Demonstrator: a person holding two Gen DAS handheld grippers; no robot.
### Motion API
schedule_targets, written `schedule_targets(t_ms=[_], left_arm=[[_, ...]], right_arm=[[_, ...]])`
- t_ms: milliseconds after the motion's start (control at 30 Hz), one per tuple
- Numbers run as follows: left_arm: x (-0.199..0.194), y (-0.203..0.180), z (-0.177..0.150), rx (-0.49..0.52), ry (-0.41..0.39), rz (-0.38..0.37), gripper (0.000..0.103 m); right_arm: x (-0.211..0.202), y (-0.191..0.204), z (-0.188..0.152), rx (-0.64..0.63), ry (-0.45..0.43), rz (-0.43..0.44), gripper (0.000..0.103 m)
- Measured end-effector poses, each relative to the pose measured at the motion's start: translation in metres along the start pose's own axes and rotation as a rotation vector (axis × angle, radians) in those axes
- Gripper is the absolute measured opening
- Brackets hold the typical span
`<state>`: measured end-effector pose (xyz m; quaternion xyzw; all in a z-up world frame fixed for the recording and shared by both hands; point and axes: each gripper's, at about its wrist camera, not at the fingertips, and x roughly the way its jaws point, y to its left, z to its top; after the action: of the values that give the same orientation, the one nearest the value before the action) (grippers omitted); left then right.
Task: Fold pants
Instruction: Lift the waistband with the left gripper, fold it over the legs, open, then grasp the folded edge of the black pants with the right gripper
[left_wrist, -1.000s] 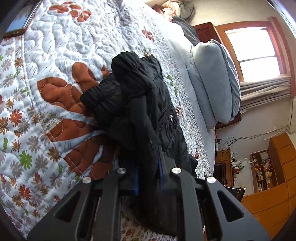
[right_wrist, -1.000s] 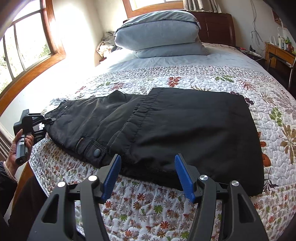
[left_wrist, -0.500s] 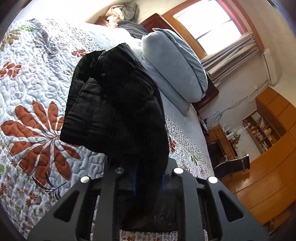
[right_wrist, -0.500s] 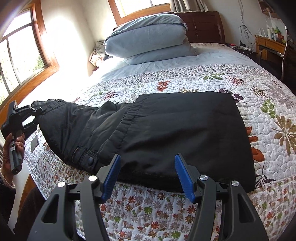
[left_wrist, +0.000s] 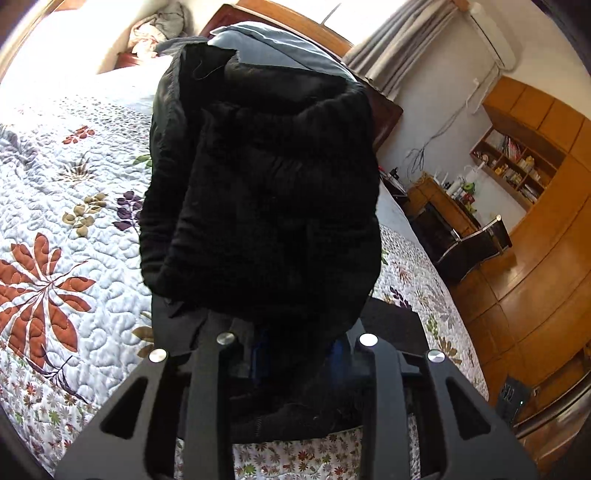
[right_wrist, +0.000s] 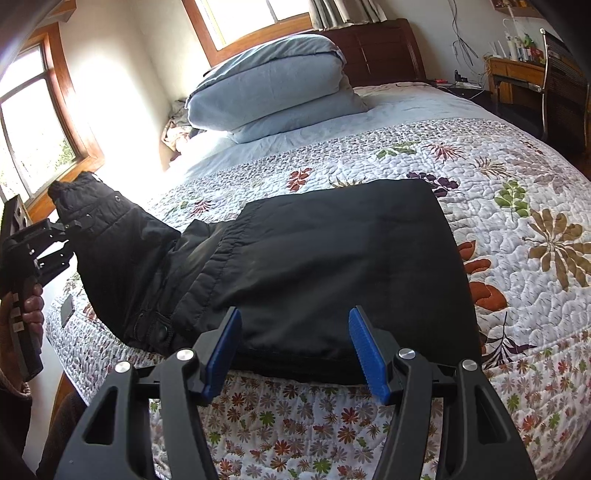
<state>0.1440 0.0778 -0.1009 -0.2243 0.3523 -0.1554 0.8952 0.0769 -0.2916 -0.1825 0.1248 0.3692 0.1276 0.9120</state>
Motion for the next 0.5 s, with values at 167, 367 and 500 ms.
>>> schedule_targets(t_ms=[167, 367, 500], left_arm=[[0.027, -0.035, -0.011, 0.098, 0.096, -0.046, 0.035], [0.033, -0.053, -0.037, 0.136, 0.079, 0.008, 0.100], [0.027, -0.054, -0.042, 0.165, 0.031, 0.087, 0.100]], right_arm=[[-0.001, -0.007, -0.002, 0.021, -0.005, 0.000, 0.061], [-0.004, -0.022, -0.001, 0.097, -0.019, 0.015, 0.067], [-0.010, -0.029, 0.008, 0.166, -0.052, 0.071, 0.078]])
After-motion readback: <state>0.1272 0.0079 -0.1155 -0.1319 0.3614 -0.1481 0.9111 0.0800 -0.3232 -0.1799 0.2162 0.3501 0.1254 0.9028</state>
